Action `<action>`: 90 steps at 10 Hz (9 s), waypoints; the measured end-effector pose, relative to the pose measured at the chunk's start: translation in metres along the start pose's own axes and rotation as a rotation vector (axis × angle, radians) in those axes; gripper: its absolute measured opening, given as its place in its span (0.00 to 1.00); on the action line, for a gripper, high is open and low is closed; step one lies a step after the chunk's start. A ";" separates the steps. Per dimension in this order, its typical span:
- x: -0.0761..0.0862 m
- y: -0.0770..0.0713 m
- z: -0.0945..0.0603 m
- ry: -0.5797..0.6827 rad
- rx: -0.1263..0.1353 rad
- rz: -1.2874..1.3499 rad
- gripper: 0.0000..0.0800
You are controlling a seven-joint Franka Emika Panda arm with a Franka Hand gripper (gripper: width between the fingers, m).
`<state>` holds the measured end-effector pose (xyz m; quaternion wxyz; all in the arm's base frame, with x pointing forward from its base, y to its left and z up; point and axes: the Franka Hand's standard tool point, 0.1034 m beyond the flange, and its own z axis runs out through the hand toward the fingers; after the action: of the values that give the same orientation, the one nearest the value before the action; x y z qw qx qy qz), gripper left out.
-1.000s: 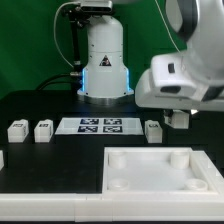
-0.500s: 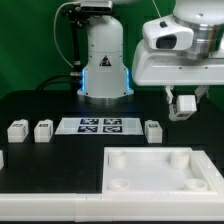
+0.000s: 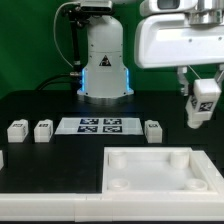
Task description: Assemble one leg
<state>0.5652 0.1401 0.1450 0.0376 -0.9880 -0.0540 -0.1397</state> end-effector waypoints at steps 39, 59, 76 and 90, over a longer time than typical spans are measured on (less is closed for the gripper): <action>0.029 0.035 0.080 0.265 -0.012 -0.077 0.68; 0.043 0.041 0.076 -0.341 0.028 -0.053 0.81; 0.048 0.037 0.081 -0.342 -0.047 1.562 0.47; 0.054 0.043 0.087 -0.215 0.054 0.208 0.69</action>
Offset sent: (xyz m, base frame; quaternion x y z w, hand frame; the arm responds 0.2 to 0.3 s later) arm -0.0071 -0.0207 -0.0295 0.0033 0.3259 -0.0260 0.9451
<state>0.6453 0.1101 0.0736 0.0725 -0.9962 0.0409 -0.0270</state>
